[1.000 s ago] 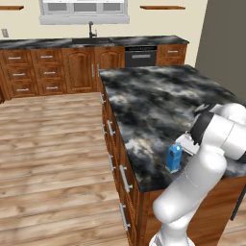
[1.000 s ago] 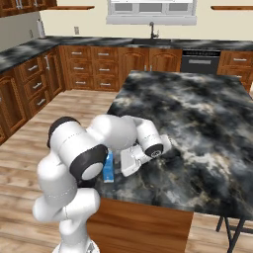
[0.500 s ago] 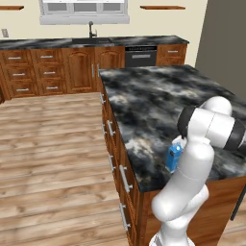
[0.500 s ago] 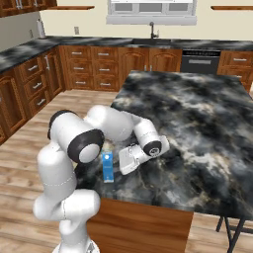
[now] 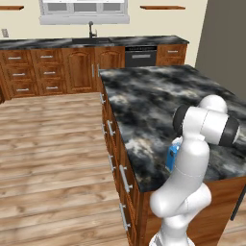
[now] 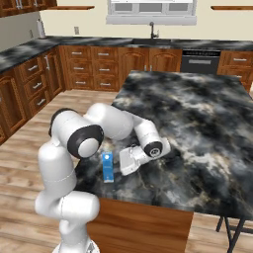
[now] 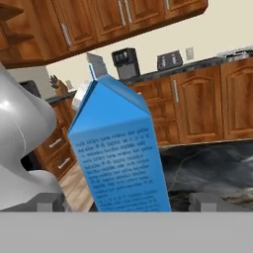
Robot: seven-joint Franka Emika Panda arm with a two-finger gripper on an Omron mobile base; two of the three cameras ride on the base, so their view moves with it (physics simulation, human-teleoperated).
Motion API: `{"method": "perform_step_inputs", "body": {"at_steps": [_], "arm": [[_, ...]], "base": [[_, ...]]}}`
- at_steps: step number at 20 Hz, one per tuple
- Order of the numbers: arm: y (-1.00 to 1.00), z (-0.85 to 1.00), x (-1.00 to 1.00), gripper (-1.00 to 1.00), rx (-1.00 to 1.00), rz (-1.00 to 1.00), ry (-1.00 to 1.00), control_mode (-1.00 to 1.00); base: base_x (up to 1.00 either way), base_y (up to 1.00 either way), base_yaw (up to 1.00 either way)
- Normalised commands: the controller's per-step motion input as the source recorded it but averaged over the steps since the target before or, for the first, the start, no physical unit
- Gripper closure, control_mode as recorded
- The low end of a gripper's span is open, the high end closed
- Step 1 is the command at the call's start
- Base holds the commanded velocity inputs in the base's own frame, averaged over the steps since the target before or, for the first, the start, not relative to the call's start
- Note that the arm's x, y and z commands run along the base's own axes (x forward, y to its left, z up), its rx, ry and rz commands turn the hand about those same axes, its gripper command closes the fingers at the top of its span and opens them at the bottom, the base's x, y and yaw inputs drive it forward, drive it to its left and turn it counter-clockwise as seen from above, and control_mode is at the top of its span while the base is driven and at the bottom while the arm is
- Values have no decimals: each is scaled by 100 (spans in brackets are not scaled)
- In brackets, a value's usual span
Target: Pick the milk from the counter and place it in the open cabinet.
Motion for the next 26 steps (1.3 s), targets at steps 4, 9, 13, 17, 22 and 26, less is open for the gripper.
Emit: {"method": "perform_step_inputs", "body": {"at_steps": [4,9,13,17,22,26], "arm": [[19,0,-3,-100,0,-2,0,-100],[13,0,-11,-100,0,-8,0,-100],[1,0,-33,-100,0,-10,0,-100],[3,0,-3,-100,0,-10,0,-100],[12,0,0,-100,0,-9,0,-100],[13,0,0,-100,0,-5,0,-100]], "base": [[0,0,0],[0,0,0],[0,0,0],[0,0,0],[0,0,0],[0,0,0]]}}
